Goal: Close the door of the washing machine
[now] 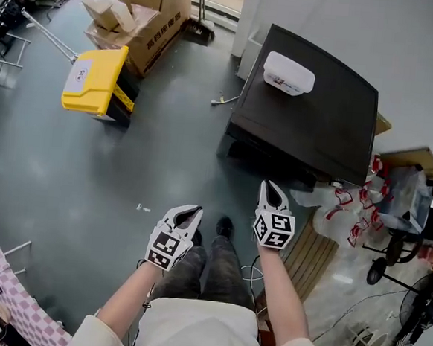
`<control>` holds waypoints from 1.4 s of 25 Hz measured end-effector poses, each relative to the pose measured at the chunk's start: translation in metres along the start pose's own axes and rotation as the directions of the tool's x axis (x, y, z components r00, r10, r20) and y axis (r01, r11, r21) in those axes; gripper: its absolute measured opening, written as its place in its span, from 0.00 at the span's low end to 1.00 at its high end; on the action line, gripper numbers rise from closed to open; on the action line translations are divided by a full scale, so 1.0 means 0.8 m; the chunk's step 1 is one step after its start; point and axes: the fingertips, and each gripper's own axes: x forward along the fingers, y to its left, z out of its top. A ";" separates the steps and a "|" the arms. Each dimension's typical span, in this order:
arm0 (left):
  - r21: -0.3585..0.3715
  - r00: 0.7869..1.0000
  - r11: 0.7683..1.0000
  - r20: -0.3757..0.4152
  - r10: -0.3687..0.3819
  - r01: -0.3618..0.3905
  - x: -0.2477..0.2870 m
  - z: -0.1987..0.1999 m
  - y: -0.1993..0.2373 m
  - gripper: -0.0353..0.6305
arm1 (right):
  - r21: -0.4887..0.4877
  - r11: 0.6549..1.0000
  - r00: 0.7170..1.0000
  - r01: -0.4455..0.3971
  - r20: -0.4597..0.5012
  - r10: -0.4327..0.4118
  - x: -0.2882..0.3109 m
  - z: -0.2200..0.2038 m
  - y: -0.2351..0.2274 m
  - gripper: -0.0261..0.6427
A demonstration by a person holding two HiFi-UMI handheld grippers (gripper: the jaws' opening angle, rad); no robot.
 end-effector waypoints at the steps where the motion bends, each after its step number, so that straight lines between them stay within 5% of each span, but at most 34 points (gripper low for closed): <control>1: 0.028 1.000 1.000 0.005 0.009 -0.009 -0.013 0.012 -0.004 0.06 | -0.007 1.000 1.000 -0.001 0.008 0.001 -0.018 0.011 0.008 0.08; 4: 0.101 0.999 0.994 0.037 0.029 -0.033 -0.051 0.057 -0.019 0.07 | -0.030 1.000 0.999 -0.002 0.036 0.003 -0.069 0.046 0.031 0.08; 15: 0.121 0.987 0.992 0.148 -0.061 0.043 -0.141 0.175 -0.108 0.07 | -0.081 0.996 0.992 -0.040 0.118 0.049 -0.255 0.140 0.068 0.08; 23: 0.110 0.975 0.993 0.211 -0.073 0.051 -0.191 0.220 -0.166 0.06 | -0.137 0.988 0.976 -0.074 0.192 0.099 -0.373 0.180 0.056 0.08; 35: 0.120 0.948 0.992 0.320 -0.004 -0.036 -0.241 0.269 -0.205 0.07 | -0.177 0.979 0.954 -0.098 0.262 0.143 -0.467 0.213 0.005 0.08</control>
